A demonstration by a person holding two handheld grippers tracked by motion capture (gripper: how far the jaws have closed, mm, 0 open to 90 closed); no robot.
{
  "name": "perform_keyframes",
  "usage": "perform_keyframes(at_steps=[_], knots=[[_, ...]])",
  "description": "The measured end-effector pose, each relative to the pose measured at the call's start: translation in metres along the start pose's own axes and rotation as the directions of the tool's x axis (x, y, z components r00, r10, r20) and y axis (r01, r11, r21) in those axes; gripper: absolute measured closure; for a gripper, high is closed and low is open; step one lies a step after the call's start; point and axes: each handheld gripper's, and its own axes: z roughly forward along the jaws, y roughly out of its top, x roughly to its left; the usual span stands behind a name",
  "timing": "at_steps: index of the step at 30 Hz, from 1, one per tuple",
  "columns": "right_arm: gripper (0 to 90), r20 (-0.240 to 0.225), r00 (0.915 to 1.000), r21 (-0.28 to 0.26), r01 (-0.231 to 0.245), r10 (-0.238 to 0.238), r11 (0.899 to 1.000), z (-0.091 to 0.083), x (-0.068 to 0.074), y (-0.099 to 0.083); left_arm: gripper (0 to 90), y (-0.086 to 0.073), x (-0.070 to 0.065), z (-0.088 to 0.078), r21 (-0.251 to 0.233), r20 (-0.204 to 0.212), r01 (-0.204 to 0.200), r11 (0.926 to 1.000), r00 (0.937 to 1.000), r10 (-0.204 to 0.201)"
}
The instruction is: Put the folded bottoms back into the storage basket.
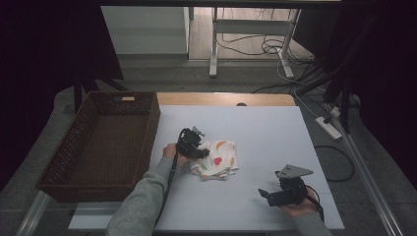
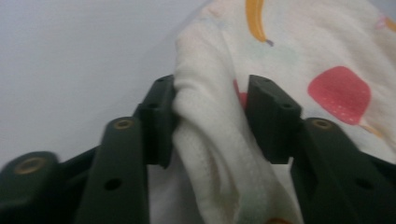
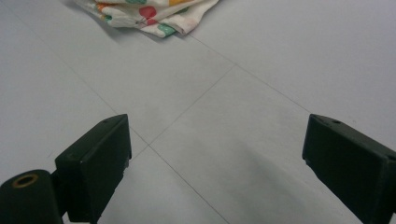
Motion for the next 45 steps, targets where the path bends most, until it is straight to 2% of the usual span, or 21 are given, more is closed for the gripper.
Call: perform_keyframes(at_steps=[1,2,3,4,6,8,10,17,23,28,40,45], knots=[[8.5,0.000,1.0000,0.000,0.000,0.000,1.000,0.000,0.000,0.000,61.5,0.000,0.000,0.000,0.000,0.000,0.000,1.0000,1.0000,0.000],[8.5,0.001,1.0000,0.001,-0.001,0.001,1.000,0.000,0.000,0.000,65.8,-0.001,0.000,0.000,-0.006,0.026,0.008,0.9999,0.9996,-0.008],[8.5,0.001,1.0000,0.001,-0.001,0.001,1.000,0.000,0.000,0.000,68.9,-0.001,0.000,0.000,-0.006,0.026,0.008,0.9999,0.9996,-0.008],[8.5,0.002,1.0000,0.003,0.001,-0.001,1.000,0.000,0.000,0.000,72.2,-0.001,-0.001,0.000,-0.008,0.043,0.004,1.0000,0.9990,-0.004],[8.5,0.001,1.0000,0.001,0.000,0.000,1.000,0.000,0.000,0.000,74.1,-0.002,0.000,0.000,-0.010,0.048,0.003,0.9999,0.9989,-0.002],[8.6,0.002,1.0000,0.001,-0.001,0.001,1.000,0.000,0.000,0.000,75.3,-0.003,0.002,0.000,-0.018,0.080,0.010,0.9998,0.9968,-0.009],[9.4,0.002,1.0000,0.001,0.001,-0.001,1.000,0.000,0.000,0.000,75.9,-0.004,0.004,0.001,-0.024,0.102,0.021,0.9995,0.9946,-0.018],[9.4,0.003,1.0000,-0.001,0.000,0.000,1.000,-0.001,0.000,0.000,76.3,-0.003,0.003,-0.003,-0.051,0.126,0.033,0.9982,0.9917,-0.027],[9.4,0.000,1.0000,-0.011,-0.001,0.001,1.000,-0.001,-0.001,0.000,76.3,-0.002,-0.003,-0.012,-0.089,0.150,0.031,0.9956,0.9885,-0.018],[9.4,0.003,1.0000,-0.017,-0.003,0.003,1.000,-0.002,-0.001,0.000,76.3,-0.001,-0.010,-0.023,-0.137,0.177,0.022,0.9904,0.9843,0.003],[9.4,0.002,1.0000,-0.016,-0.003,0.003,1.000,-0.002,-0.001,0.000,76.2,-0.001,-0.014,-0.033,-0.165,0.208,0.016,0.9861,0.9779,0.019],[9.4,0.007,1.0000,-0.023,-0.006,0.006,1.000,-0.003,-0.001,0.000,76.1,-0.001,-0.015,-0.037,-0.189,0.223,0.020,0.9818,0.9745,0.023]])
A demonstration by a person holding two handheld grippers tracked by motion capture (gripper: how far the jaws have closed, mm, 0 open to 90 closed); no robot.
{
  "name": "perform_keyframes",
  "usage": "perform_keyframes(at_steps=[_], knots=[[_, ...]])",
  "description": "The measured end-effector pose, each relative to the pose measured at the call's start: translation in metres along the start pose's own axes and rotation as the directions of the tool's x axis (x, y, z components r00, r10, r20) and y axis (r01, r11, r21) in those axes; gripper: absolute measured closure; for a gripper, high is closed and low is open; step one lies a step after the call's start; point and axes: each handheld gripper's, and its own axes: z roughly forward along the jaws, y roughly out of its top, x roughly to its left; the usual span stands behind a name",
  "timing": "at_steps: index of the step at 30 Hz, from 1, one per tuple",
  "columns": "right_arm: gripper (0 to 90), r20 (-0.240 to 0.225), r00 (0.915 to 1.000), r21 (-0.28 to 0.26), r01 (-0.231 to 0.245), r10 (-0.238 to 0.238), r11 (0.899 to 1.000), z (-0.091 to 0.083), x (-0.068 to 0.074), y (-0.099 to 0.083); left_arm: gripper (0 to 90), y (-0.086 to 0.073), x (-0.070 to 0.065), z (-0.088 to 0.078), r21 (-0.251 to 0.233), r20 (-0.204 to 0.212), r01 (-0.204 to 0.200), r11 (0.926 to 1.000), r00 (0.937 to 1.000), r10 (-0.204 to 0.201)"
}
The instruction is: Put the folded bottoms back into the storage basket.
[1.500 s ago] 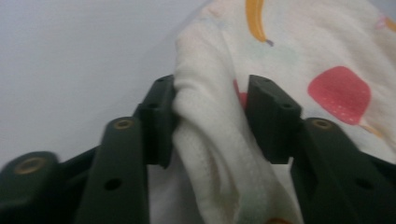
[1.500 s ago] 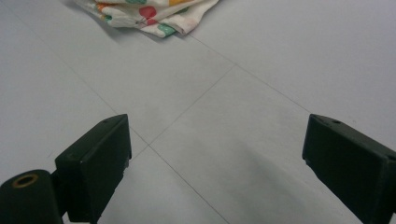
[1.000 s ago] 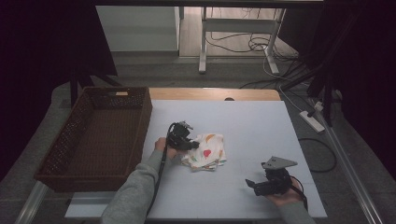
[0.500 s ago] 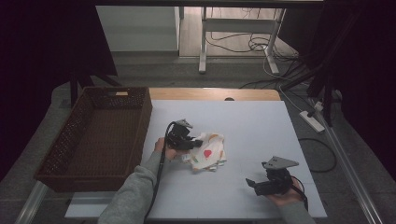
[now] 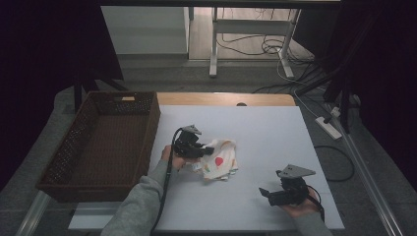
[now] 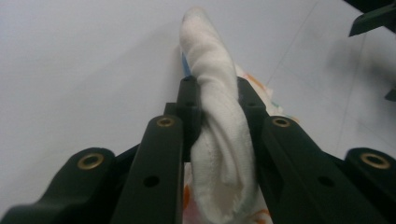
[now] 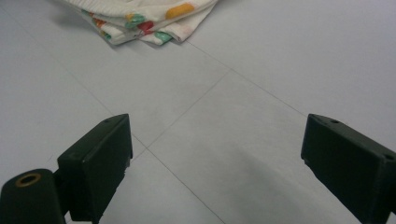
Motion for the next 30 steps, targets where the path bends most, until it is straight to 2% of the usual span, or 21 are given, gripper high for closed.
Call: perform_keyframes(at_steps=[11,25,30], knots=[[9.3,0.002,1.0000,-0.013,-0.007,0.007,1.000,-0.001,0.000,0.000,76.0,0.006,-0.010,-0.020,-0.073,0.044,-0.003,0.9973,0.9990,0.007],[9.3,0.005,1.0000,-0.014,-0.008,0.008,1.000,-0.001,-0.001,0.000,76.1,0.011,-0.018,-0.040,-0.137,0.051,-0.014,0.9905,0.9985,0.021],[9.3,0.005,1.0000,-0.014,-0.007,0.007,1.000,-0.001,0.000,0.000,76.1,0.012,-0.022,-0.045,-0.146,0.048,-0.023,0.9890,0.9984,0.031]])
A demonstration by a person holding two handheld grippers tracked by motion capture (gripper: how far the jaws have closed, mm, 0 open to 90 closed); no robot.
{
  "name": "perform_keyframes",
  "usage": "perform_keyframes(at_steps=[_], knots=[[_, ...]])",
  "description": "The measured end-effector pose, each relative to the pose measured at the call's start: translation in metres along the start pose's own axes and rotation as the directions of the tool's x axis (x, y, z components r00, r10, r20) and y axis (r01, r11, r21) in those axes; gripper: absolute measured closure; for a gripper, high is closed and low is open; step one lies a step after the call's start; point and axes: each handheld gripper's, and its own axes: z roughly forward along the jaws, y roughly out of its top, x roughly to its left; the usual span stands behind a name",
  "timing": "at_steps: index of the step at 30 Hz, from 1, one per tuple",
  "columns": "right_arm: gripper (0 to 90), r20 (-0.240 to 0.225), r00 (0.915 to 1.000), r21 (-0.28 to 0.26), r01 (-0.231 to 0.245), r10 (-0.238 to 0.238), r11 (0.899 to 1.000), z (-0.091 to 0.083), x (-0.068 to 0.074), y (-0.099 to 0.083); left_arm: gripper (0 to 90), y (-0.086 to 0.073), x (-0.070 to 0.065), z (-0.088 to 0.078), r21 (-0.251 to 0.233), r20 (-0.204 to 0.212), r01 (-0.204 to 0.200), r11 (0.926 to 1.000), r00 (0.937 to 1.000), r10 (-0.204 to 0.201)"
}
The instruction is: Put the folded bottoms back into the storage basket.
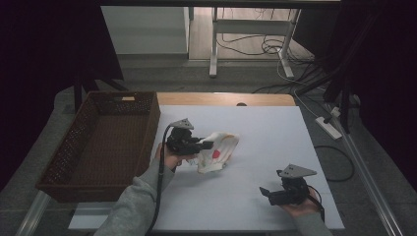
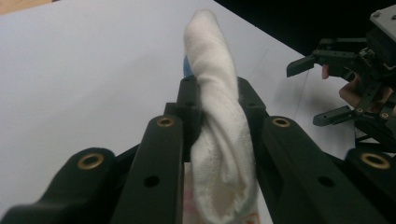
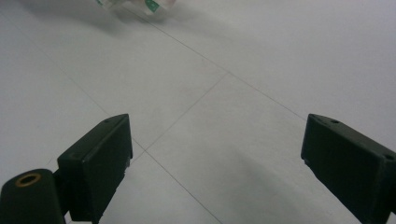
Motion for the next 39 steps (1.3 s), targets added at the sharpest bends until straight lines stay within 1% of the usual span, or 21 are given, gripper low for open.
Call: perform_keyframes(at_steps=[1,9,16,19,30,39], knots=[[9.3,0.000,1.0000,0.000,0.001,-0.001,1.000,0.000,0.000,0.000,76.1,0.001,-0.002,-0.002,-0.006,-0.002,-0.006,1.0000,1.0000,0.006],[9.3,0.000,1.0000,0.002,0.001,-0.001,1.000,0.000,0.000,0.000,76.1,0.003,-0.008,-0.011,-0.027,-0.006,-0.017,0.9995,0.9998,0.017],[9.3,0.001,1.0000,0.003,0.001,-0.001,1.000,0.000,0.000,0.000,76.1,0.005,-0.011,-0.018,-0.030,-0.006,-0.027,0.9992,0.9996,0.027],[9.3,0.000,1.0000,0.005,0.002,-0.002,1.000,0.000,0.000,0.000,76.1,0.005,-0.012,-0.023,-0.041,-0.005,-0.028,0.9988,0.9996,0.028],[9.3,0.000,1.0000,0.008,0.003,-0.003,1.000,0.001,0.000,0.000,76.1,0.004,-0.014,-0.029,-0.049,-0.003,-0.027,0.9984,0.9996,0.027],[9.3,0.001,1.0000,0.007,0.003,-0.003,1.000,0.001,0.000,0.000,76.0,0.005,-0.017,-0.037,-0.074,0.001,-0.027,0.9969,0.9996,0.027]])
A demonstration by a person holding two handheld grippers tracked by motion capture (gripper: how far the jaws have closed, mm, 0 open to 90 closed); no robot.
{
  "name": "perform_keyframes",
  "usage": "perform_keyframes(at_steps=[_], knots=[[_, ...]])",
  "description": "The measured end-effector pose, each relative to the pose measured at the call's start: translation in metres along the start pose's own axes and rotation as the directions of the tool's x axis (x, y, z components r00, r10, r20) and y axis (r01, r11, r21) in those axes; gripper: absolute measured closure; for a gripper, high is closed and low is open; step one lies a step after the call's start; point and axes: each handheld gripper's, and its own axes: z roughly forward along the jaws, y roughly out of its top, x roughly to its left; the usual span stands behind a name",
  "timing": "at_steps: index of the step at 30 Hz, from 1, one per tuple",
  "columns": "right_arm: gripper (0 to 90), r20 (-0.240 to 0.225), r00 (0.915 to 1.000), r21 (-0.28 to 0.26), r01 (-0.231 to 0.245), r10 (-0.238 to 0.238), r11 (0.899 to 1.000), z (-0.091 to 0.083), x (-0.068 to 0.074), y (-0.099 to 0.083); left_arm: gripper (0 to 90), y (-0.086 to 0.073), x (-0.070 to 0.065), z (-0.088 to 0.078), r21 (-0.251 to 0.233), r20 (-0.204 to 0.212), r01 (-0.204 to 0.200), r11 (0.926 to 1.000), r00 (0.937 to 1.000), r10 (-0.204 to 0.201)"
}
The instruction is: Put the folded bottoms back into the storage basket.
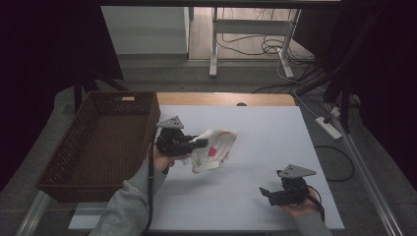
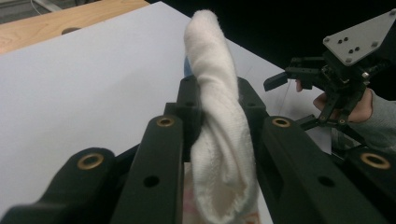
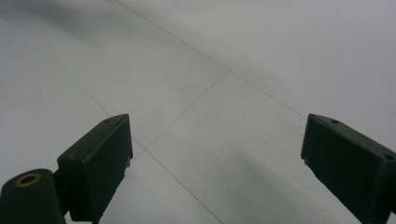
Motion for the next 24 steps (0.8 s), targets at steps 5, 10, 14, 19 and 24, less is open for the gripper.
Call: perform_keyframes(at_steps=[5,10,14,19,24], knots=[[9.3,0.001,1.0000,-0.001,-0.002,0.002,1.000,0.000,0.000,0.000,76.0,0.001,-0.001,-0.005,-0.009,-0.001,-0.003,1.0000,1.0000,0.003],[9.3,0.001,1.0000,0.001,0.001,-0.001,1.000,0.000,0.000,0.000,76.0,0.002,-0.003,-0.012,-0.022,-0.003,-0.006,0.9997,1.0000,0.006],[9.3,0.003,1.0000,-0.001,-0.001,0.001,1.000,0.000,0.000,0.000,76.0,0.002,-0.003,-0.017,-0.025,-0.007,-0.008,0.9997,0.9999,0.008],[9.3,0.002,1.0000,0.002,0.000,0.000,1.000,0.000,0.000,0.000,76.0,0.003,-0.003,-0.023,-0.034,-0.009,-0.010,0.9994,0.9999,0.010],[9.3,0.002,1.0000,0.002,-0.001,0.001,1.000,0.001,0.000,0.000,76.0,0.004,-0.004,-0.028,-0.046,-0.012,-0.014,0.9988,0.9998,0.014]])
